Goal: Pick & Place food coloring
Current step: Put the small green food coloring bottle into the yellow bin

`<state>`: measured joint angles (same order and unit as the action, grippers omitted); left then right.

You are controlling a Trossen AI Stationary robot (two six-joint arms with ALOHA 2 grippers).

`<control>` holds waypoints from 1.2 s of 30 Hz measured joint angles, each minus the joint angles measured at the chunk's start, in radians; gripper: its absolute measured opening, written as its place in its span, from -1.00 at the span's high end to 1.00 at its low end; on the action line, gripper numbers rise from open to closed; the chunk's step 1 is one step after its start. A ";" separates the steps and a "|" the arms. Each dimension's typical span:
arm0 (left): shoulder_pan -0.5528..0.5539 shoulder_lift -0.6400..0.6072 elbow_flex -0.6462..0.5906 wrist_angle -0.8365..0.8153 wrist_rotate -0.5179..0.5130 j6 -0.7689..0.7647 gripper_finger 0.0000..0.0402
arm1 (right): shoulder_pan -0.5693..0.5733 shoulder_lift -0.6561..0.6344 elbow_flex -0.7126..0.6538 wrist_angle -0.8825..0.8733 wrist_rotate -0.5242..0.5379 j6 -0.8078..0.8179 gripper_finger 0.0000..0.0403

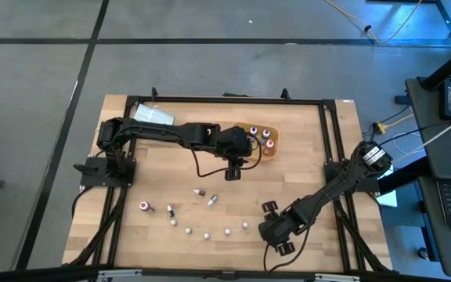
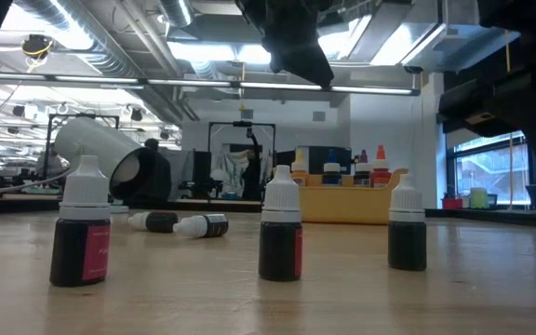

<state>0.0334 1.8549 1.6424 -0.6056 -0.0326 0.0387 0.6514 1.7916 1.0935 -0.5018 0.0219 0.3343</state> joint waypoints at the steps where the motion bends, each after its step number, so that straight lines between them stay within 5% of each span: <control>1: 0.000 0.000 0.000 0.000 0.000 0.000 0.56 | 0.000 0.000 -0.007 0.022 -0.005 -0.003 0.20; 13: 0.000 0.000 0.000 0.003 0.000 0.000 0.56 | 0.000 -0.001 -0.031 0.057 -0.024 0.009 0.66; 22: -0.014 -0.004 0.000 0.000 0.000 -0.017 0.56 | -0.031 -0.141 -0.031 -0.135 0.062 0.190 0.65; 36: -0.047 -0.053 -0.001 -0.176 -0.001 -0.127 0.55 | -0.368 -0.483 -0.031 -0.246 0.307 0.143 0.65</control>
<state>-0.0135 1.8017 1.6413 -0.7813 -0.0340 -0.0884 0.2836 1.3083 1.0630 -0.7475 0.3285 0.4771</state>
